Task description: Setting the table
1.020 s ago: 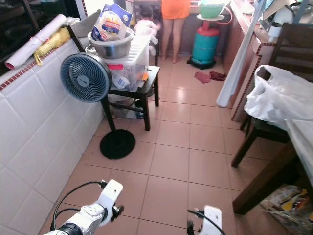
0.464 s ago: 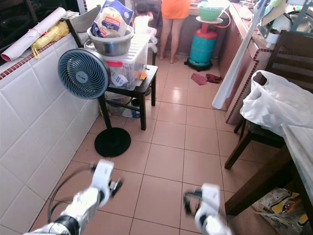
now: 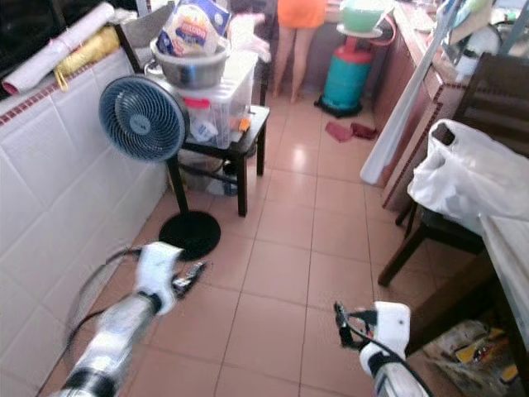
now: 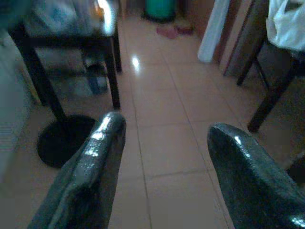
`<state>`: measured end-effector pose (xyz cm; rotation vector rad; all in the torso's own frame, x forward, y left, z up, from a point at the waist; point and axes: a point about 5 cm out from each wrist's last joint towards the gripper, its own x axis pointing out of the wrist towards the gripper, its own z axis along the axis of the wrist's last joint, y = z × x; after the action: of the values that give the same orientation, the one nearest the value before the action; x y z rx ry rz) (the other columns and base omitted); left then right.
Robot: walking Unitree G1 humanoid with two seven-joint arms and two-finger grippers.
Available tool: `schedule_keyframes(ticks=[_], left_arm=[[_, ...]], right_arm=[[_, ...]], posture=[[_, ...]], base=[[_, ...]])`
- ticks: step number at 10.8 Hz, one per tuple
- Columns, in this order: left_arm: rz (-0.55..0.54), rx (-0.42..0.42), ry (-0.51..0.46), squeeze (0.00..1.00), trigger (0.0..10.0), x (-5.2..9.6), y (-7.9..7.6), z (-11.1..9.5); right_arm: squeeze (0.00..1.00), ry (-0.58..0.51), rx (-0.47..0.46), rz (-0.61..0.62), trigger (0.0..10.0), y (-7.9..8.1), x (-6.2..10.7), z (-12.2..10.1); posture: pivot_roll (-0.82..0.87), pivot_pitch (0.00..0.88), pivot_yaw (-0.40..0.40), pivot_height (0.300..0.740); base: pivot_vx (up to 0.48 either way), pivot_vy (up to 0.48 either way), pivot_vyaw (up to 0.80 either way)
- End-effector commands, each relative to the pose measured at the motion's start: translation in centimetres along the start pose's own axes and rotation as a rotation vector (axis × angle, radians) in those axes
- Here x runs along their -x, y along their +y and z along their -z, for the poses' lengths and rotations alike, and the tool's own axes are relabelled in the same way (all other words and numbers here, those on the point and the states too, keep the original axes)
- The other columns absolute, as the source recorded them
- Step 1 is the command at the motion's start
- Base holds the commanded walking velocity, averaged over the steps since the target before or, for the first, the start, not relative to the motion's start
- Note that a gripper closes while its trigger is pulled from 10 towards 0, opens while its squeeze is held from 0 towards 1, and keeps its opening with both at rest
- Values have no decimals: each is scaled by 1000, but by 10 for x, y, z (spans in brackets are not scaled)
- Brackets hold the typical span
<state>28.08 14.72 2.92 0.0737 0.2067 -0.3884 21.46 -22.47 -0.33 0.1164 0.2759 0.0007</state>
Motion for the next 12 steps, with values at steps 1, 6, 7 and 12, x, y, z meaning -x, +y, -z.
schedule_keyframes(ticks=[1,6,7,12], left_arm=[[25,-24,-45,0,10000,4,-2,-7],[-108,-22,12,0,10000,45,23,6],[-93,-24,15,0,10000,45,23,5],[3,-5,-16,0,10000,14,6,-27]], right_arm=[[0,-18,6,13,10000,2,3,-5],[0,-91,-30,135,10000,7,39,-24],[0,-79,-30,136,10000,9,42,-24],[0,-45,-52,170,10000,17,49,-23]], posture=[[138,39,-74,740],[154,66,-84,740],[143,70,-79,740],[112,78,-47,740]], base=[[0,0,0],[0,0,0],[0,0,0],[0,0,-713]])
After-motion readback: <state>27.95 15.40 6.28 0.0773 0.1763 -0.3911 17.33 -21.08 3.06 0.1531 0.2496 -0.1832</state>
